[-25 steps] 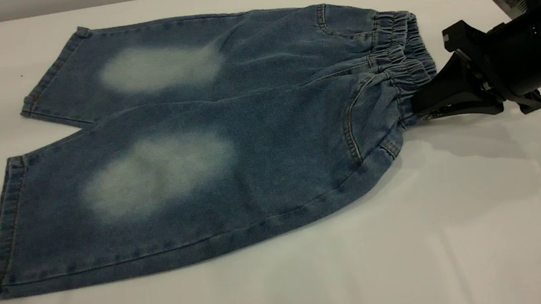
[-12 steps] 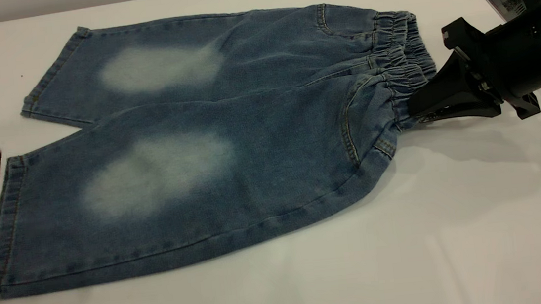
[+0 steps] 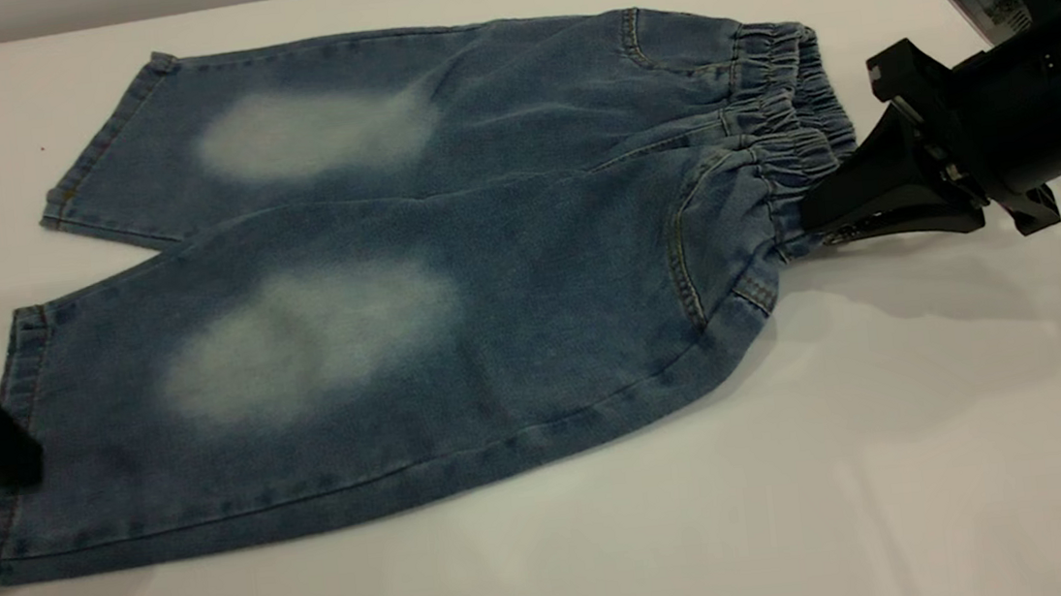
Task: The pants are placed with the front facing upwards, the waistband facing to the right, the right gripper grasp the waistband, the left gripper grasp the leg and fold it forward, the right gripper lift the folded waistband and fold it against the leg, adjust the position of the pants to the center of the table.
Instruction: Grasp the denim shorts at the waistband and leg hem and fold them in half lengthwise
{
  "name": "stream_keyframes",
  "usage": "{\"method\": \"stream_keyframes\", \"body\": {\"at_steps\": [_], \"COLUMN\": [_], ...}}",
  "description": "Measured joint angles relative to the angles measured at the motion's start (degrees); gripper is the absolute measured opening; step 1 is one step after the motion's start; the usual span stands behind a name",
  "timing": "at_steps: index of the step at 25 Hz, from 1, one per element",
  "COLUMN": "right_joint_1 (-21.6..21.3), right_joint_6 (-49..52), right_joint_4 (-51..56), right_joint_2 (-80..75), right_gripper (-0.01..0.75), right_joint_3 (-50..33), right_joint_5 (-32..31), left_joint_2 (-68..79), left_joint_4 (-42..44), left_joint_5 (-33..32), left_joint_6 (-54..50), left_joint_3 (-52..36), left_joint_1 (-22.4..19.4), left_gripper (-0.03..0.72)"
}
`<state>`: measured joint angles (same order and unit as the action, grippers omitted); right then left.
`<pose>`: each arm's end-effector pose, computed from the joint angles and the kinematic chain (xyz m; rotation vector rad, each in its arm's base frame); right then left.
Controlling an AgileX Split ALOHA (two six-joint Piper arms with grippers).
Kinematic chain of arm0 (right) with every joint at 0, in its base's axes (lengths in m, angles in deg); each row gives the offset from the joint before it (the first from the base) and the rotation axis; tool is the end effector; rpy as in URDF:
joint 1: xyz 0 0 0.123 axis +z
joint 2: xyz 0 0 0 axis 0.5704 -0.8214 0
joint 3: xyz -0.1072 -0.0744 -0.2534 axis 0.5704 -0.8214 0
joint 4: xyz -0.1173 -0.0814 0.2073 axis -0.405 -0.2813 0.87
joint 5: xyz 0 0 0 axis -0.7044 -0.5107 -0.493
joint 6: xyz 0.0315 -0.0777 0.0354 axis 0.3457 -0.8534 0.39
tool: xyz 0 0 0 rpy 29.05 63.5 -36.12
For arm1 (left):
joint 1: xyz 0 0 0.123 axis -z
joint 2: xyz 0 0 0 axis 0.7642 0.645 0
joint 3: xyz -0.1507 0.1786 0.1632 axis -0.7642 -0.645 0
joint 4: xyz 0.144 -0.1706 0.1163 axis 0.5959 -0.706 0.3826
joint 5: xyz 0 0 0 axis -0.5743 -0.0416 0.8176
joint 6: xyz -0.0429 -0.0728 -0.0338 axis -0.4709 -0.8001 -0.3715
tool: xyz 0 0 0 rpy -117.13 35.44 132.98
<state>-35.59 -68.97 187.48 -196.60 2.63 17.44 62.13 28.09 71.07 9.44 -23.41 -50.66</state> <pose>0.3130 0.0610 0.0353 0.1104 2.5976 1.1537 0.1964 -0.0067 0.1063 -0.3393 2.8141 -0.1990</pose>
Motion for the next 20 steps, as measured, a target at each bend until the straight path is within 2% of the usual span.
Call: {"method": "stream_keyframes", "body": {"at_steps": [5, 16, 20], "right_joint_1": [0.0, 0.0, 0.0], "right_joint_6": [0.0, 0.0, 0.0], "right_joint_4": [-0.2, -0.4, -0.4], "right_joint_2": [0.0, 0.0, 0.0], "right_gripper": [0.032, 0.032, 0.032], "right_joint_3": [0.0, 0.0, 0.0], "right_joint_5": [0.0, 0.0, 0.0], "left_joint_2": [9.5, 16.4, 17.0], "left_joint_4": [-0.4, -0.4, -0.4], "left_joint_5": [6.8, 13.6, 13.3], "left_joint_6": [0.0, 0.8, 1.8], "left_joint_3": [0.4, 0.7, 3.1], "left_joint_1": [0.0, 0.0, 0.0], "left_gripper": [0.547, 0.547, 0.547]}}
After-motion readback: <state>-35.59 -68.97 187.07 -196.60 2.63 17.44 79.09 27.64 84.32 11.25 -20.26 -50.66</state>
